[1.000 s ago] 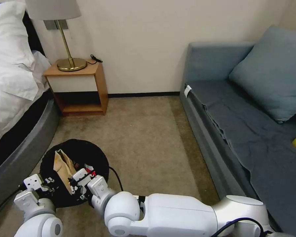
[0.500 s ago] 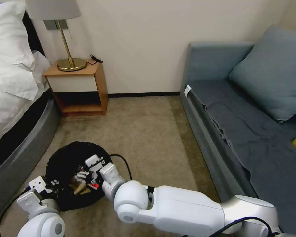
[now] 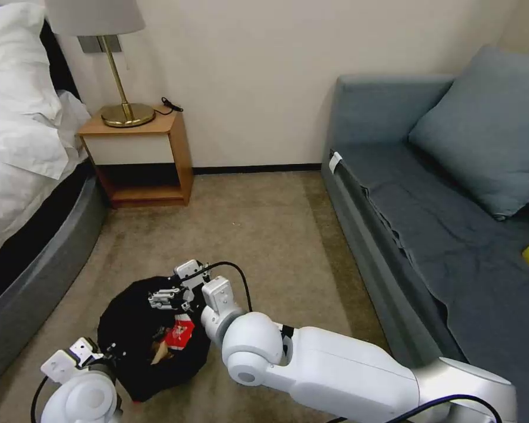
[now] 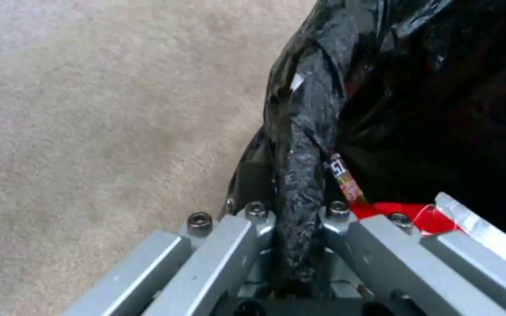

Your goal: Pick up the trash bin, then pick up the garbage on the floor and place it into the trash bin.

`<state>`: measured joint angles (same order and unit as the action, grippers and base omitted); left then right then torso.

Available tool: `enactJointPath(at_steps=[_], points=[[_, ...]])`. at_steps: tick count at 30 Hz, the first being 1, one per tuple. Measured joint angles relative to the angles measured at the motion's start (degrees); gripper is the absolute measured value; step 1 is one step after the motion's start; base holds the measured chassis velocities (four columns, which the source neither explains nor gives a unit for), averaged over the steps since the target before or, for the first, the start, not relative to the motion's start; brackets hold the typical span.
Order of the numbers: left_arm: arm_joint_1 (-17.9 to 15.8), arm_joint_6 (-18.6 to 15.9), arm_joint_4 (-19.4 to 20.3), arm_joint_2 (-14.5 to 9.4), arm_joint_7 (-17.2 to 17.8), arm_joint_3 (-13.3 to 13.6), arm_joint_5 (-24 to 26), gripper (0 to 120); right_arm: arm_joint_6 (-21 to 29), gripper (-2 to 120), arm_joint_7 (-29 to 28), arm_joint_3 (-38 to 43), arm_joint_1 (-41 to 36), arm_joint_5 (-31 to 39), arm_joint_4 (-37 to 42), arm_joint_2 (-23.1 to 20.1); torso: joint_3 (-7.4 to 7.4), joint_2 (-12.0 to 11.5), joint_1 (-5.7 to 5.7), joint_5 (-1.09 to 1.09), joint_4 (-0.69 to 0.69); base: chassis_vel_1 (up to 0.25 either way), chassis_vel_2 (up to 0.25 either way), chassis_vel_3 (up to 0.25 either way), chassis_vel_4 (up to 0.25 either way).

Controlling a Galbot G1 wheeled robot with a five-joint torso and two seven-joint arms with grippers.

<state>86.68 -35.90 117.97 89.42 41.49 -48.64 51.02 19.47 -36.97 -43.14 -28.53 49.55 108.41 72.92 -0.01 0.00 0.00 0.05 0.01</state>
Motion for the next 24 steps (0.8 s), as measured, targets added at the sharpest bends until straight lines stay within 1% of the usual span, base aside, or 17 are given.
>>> enactJointPath(at_steps=[2,5,6,7,9,10,12,13,15,16,17,18,19,20,21,23,24], points=[[0.12,0.13,-0.3,-0.01,-0.89,-0.05,-0.59,2,-0.15,100,0.0,0.15,-0.26,-0.35,-0.15,-0.04,0.0,0.0,0.0,0.01,0.0,0.0,0.0,0.0,0.0],[0.65,0.52,-0.25,0.02,-2.9,-0.09,-2.25,2,-0.32,100,0.02,0.23,-0.51,-0.72,-0.4,-0.04,0.0,0.0,0.0,-0.03,0.0,0.0,0.0,0.0,0.0],[0.65,0.52,-0.25,0.02,-2.9,-0.09,-2.25,2,-0.32,100,0.02,0.23,-0.51,-0.72,-0.4,-0.04,0.0,0.0,0.0,-0.03,0.0,0.0,0.0,0.0,0.0],[0.85,0.65,-0.14,0.03,-3.63,-0.1,-2.95,5,-0.34,100,0.03,0.26,-0.54,-0.79,-0.43,-0.03,0.0,0.0,0.0,-0.05,0.0,0.0,0.0,0.0,0.0],[1.41,1.22,0.37,0.05,-6.06,-0.02,-5.53,15,-0.4,100,0.09,0.42,-0.61,-0.91,-0.5,0.02,0.01,-0.01,0.0,-0.12,-0.01,0.0,0.0,0.0,0.0],[1.41,1.22,0.37,0.05,-6.06,-0.02,-5.53,15,-0.4,100,0.09,0.42,-0.61,-0.91,-0.5,0.02,0.01,-0.01,0.0,-0.12,-0.01,0.0,0.0,0.0,0.0],[1.88,2.13,1.17,0.07,-8.69,-0.05,-8.47,24,-0.43,100,0.11,0.62,-0.71,-0.98,-0.57,0.06,0.01,-0.01,0.0,-0.12,-0.01,0.0,0.0,0.0,0.0],[2.21,2.73,1.7,0.08,-10.4,-0.16,-10.48,29,-0.45,100,0.13,0.74,-0.75,-1.01,-0.58,0.07,0.01,-0.01,0.0,-0.07,-0.01,0.0,0.0,0.0,0.0],[2.98,4.3,2.66,0.09,-13.93,-0.44,-15.34,38,-0.47,100,0.17,1.05,-0.83,-1.04,-0.6,0.06,0.01,-0.01,0.0,-0.08,-0.01,0.0,0.0,0.0,0.0],[2.98,4.3,2.66,0.09,-13.93,-0.44,-15.34,38,-0.47,100,0.17,1.05,-0.83,-1.04,-0.6,0.06,0.01,-0.01,0.0,-0.08,-0.01,0.0,0.0,0.0,0.0],[3.31,5.26,3.07,0.09,-15.4,-0.62,-17.58,43,-0.5,100,0.19,1.22,-0.88,-1.06,-0.6,0.05,0.01,-0.01,0.0,-0.07,-0.01,0.0,0.0,0.0,0.0],[3.47,5.8,3.26,0.09,-16.09,-0.7,-18.64,46,-0.51,100,0.2,1.33,-0.93,-1.07,-0.6,0.03,0.01,-0.01,0.0,-0.06,-0.01,0.0,0.0,0.0,0.0],[4.03,7.36,3.89,0.07,-18.08,-0.97,-21.57,51,-0.52,100,0.22,1.76,-1.1,-1.08,-0.59,-0.02,0.01,-0.01,0.0,-0.07,-0.01,0.0,0.0,0.0,0.0],[4.45,8.32,4.43,0.06,-19.53,-1.2,-23.17,56,-0.53,100,0.24,2.2,-1.3,-1.08,-0.53,-0.1,0.01,-0.01,0.0,-0.06,-0.01,0.0,0.0,0.0,0.0],[4.45,8.32,4.43,0.06,-19.53,-1.2,-23.17,56,-0.53,100,0.24,2.2,-1.3,-1.08,-0.53,-0.1,0.01,-0.01,0.0,-0.06,-0.01,0.0,0.0,0.0,0.0],[5.33,11.15,5.45,0.05,-23.05,-1.67,-25.81,65,-0.61,100,0.34,3.19,-1.69,-1.08,-0.12,-0.34,0.01,-0.01,0.0,-0.06,0.0,0.0,0.0,0.0,0.0],[5.94,14.05,6.06,0.01,-26.6,-2.06,-27.76,70,-0.83,100,0.6,4.02,-1.98,-1.08,0.32,-0.64,0.0,-0.01,0.0,-0.06,-0.01,0.0,0.0,0.0,0.0]])
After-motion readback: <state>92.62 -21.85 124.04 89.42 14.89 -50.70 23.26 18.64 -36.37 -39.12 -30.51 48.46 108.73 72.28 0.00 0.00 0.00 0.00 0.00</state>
